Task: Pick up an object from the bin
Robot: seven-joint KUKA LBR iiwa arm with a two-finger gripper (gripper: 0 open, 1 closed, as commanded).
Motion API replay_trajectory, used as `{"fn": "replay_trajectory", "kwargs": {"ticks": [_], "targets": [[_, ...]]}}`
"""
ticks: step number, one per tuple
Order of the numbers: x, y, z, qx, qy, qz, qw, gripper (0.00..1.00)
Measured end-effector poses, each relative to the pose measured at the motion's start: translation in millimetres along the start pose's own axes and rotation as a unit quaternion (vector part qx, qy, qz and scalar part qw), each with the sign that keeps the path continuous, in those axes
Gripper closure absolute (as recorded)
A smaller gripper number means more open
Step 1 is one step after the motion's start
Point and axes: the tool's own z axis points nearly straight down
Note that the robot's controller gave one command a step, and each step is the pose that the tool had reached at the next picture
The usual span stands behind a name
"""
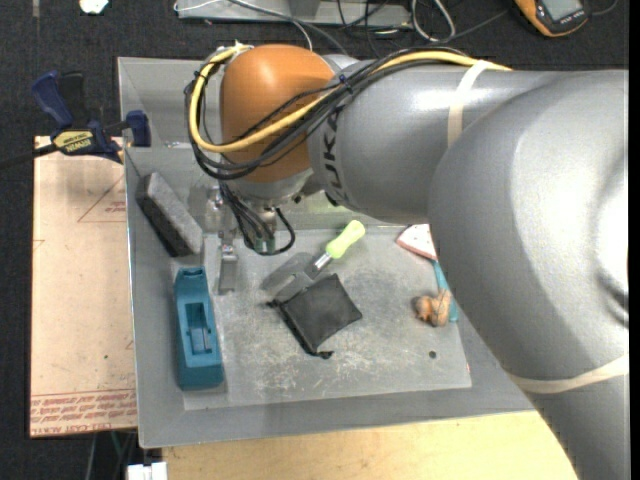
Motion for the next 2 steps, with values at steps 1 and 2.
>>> {"fn": "replay_trajectory", "kwargs": {"ticks": [1, 2], "targets": [[-2.2, -0.6, -4.8, -0.001, -0.0038, 0.001, 1.0, 0.0], [30.9, -30.0, 56.5, -0.002, -0.0049, 0.038, 0.9993, 0.0]]}}
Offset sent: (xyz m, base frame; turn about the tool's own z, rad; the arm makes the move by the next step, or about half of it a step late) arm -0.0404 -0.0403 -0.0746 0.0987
